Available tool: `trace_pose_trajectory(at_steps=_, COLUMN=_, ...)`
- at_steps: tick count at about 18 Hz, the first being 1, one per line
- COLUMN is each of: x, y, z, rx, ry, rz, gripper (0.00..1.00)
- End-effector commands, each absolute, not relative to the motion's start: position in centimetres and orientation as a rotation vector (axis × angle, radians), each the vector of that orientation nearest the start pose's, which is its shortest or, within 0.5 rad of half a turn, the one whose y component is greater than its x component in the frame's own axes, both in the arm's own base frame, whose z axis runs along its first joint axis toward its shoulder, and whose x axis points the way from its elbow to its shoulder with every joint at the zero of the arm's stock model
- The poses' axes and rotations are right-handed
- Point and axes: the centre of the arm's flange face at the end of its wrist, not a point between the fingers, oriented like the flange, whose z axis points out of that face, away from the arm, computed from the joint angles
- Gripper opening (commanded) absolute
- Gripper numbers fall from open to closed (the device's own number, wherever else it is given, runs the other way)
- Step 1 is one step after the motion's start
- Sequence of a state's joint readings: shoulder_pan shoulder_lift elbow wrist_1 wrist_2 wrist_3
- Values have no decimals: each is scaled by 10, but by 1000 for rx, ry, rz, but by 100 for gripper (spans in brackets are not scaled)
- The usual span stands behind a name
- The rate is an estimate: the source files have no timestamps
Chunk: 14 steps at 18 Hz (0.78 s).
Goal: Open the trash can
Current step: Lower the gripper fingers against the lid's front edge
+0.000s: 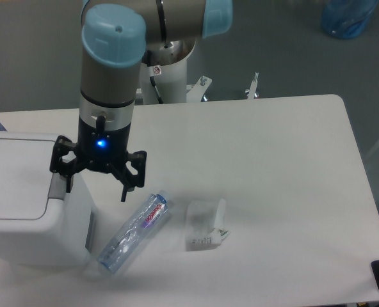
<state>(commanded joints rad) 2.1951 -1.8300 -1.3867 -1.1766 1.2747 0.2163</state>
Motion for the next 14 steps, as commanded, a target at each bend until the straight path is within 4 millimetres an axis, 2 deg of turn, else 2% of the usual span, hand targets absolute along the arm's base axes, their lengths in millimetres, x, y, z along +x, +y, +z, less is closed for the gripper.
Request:
trace_pose_trajectory(at_steps=8, x=-231, y=601, z=489, rx=-2671, ry=-518, rz=-197, gripper=100)
trace_pose_trajectory(at_steps=14, x=-221, y=604, z=489, rx=-2669, ry=-546, rz=-211, gripper=100)
